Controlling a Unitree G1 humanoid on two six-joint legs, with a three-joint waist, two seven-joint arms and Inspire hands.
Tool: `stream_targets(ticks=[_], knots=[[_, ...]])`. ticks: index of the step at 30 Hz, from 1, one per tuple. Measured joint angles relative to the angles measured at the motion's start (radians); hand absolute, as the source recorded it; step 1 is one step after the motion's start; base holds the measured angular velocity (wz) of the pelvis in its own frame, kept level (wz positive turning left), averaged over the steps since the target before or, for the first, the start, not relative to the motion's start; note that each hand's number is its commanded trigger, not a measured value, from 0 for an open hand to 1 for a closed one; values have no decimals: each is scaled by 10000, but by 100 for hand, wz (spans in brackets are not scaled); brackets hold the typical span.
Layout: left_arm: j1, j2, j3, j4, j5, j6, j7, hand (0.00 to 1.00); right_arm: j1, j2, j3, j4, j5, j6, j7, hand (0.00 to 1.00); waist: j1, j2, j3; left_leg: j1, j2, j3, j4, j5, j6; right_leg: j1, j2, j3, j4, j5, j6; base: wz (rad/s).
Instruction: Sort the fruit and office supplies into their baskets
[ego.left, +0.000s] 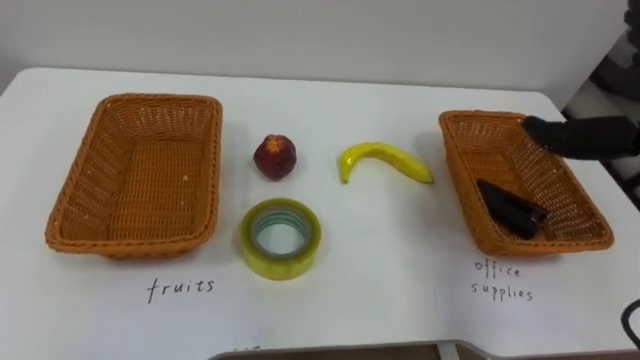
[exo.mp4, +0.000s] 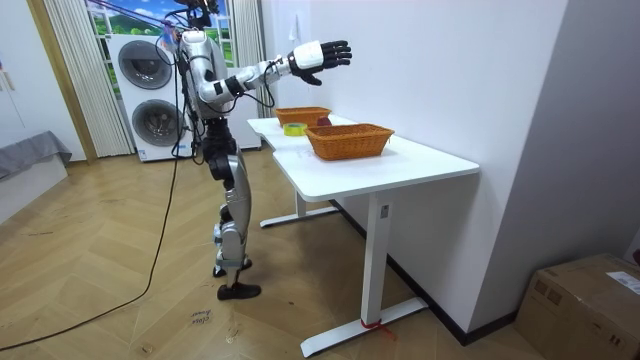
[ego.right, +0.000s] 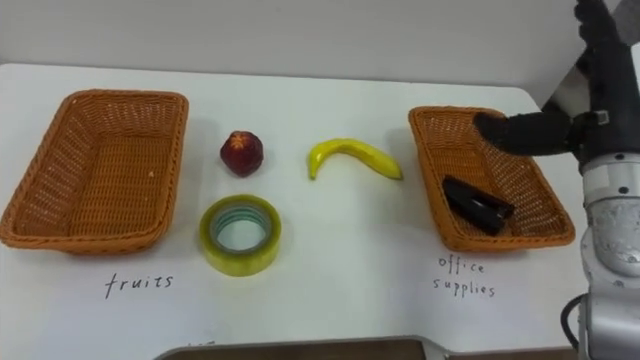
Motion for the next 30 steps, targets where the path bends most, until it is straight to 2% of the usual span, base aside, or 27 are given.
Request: stream_targets(ticks=[7, 12, 16, 20, 30], knots=[[-105, 21, -192, 105, -89, 16, 2, 0, -3, 2, 774, 0, 388, 17, 179, 0, 188, 0, 6, -40, -9, -190, 45, 0, 1, 50, -28, -209, -2, 0, 0, 7], [-137, 29, -389, 33, -96, 24, -102, 0, -38, 3, 1255, 32, 985, 53, 324, 0, 483, 16, 31, -32, -16, -322, 79, 1, 1, 142, -134, -494, -10, -1, 2, 9], [-189, 29, -407, -99, 141, 235, -229, 0, -134, 33, 1807, 31, 1355, 206, 834, 0, 682, 6, 33, -61, -66, -513, 89, 3, 5, 172, -105, -541, -35, -2, 3, 10], [-185, 79, -469, -218, 186, 431, -277, 0, -364, 76, 1892, 100, 1906, 502, 1081, 0, 786, -32, 25, -145, -92, -698, 134, 17, 30, 188, -122, -672, -34, -2, 3, 15], [-60, 216, -1185, -438, 190, 741, -175, 0, -665, 134, 3040, 667, 2119, 610, 1169, 0, 1207, -133, 30, -266, -85, -784, 161, 16, 26, 190, -138, -872, -178, -2, 3, 3]])
